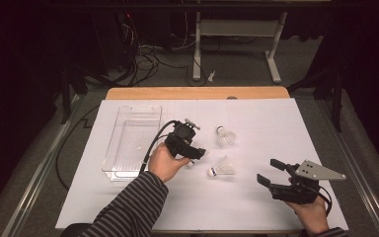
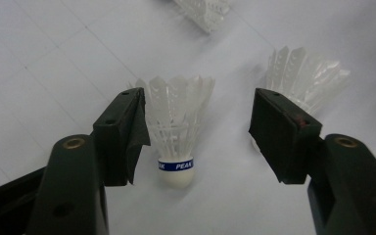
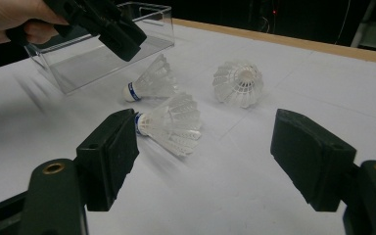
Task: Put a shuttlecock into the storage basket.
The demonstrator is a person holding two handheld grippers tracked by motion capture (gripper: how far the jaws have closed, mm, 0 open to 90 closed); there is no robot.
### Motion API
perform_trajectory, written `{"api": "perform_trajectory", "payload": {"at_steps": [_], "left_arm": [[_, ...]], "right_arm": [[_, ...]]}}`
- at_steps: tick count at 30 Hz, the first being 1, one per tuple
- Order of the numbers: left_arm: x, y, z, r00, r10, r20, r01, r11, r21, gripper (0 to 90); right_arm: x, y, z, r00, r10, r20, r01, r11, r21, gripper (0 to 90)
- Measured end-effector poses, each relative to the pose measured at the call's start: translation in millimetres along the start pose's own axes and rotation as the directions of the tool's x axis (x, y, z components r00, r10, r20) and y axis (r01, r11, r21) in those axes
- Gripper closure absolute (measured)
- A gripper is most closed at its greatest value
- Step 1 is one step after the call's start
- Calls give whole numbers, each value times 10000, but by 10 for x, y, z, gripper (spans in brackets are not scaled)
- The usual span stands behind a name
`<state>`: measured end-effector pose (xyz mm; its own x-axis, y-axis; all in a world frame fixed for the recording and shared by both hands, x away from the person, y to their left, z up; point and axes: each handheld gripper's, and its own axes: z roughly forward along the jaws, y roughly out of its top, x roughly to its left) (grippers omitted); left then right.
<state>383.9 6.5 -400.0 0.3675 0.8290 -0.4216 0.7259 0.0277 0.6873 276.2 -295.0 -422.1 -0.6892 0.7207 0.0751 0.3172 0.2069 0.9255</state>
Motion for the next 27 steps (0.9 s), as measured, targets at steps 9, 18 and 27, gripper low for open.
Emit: {"api": "perform_trajectory", "payload": {"at_steps": [9, 18, 27], "left_arm": [[56, -9, 87, 9987, -164, -482, 199, 9971, 734, 390], [94, -46, 170, 9964, -9, -853, 113, 9924, 1223, 401], [111, -91, 254, 9930, 66, -1177, 132, 9859, 1670, 414]], "right_arm": [[0, 0, 2, 10000, 2, -9, -2, 10000, 3, 263], [0, 0, 3, 10000, 3, -10, -2, 10000, 8, 263], [4, 0, 2, 10000, -42, -9, 42, 10000, 10, 264]]}}
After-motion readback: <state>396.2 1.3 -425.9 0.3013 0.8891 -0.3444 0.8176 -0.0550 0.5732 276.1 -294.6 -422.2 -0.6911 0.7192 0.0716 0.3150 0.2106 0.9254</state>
